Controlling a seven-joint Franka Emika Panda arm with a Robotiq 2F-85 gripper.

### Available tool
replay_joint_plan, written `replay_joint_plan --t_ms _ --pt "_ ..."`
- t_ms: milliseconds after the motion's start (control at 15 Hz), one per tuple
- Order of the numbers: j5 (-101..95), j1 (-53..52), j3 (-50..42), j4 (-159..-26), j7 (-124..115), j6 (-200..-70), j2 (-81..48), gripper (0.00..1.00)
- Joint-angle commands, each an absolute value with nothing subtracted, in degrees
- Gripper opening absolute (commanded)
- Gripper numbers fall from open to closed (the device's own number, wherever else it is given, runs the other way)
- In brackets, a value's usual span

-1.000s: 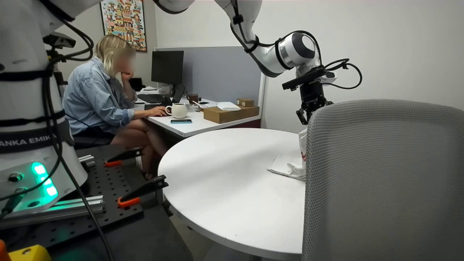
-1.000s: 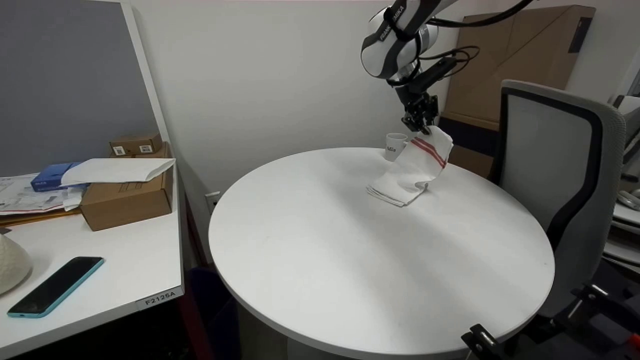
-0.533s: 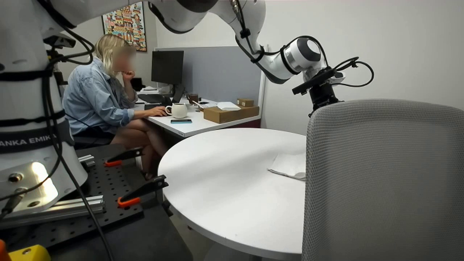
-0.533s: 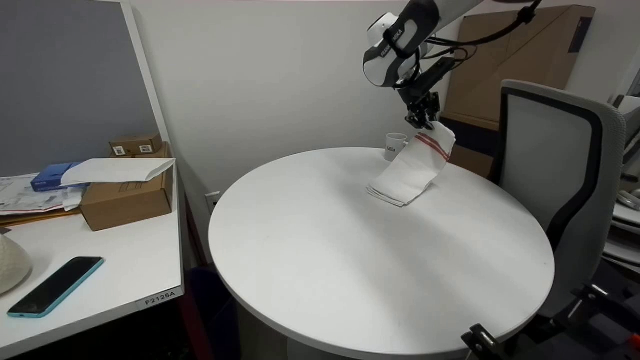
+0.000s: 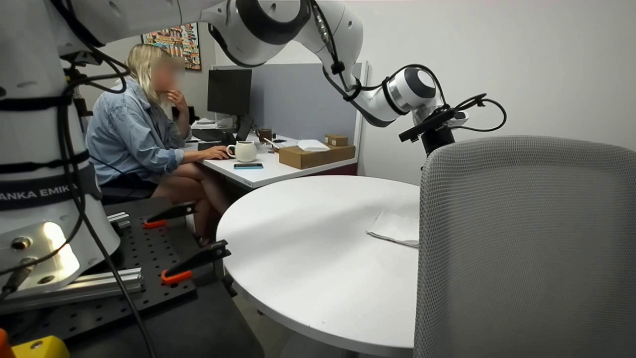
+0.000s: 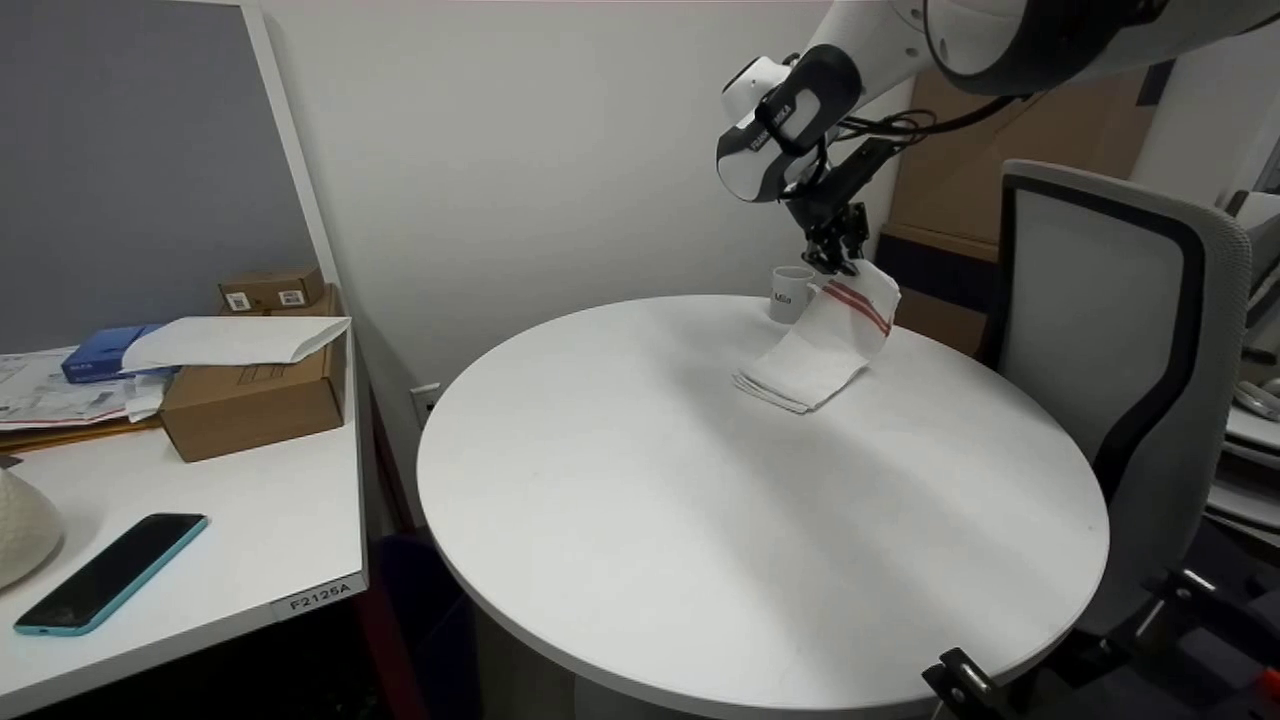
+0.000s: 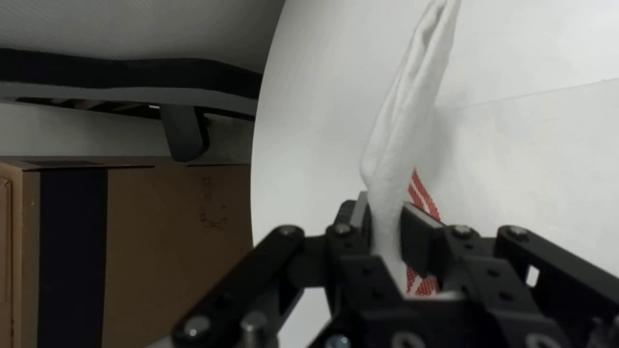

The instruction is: Fold the towel three times over

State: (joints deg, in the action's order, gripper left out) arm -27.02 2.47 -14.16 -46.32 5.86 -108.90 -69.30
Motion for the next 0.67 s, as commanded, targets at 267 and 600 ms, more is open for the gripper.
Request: replay_joint_plan --t_ms 267,600 --pt "-25.5 1.6 -9.0 -49.0 8.3 -109.9 -68.2 0.03" --pt "-23.5 2.0 -3.7 -52.6 8.0 -109.5 -66.1 0.03"
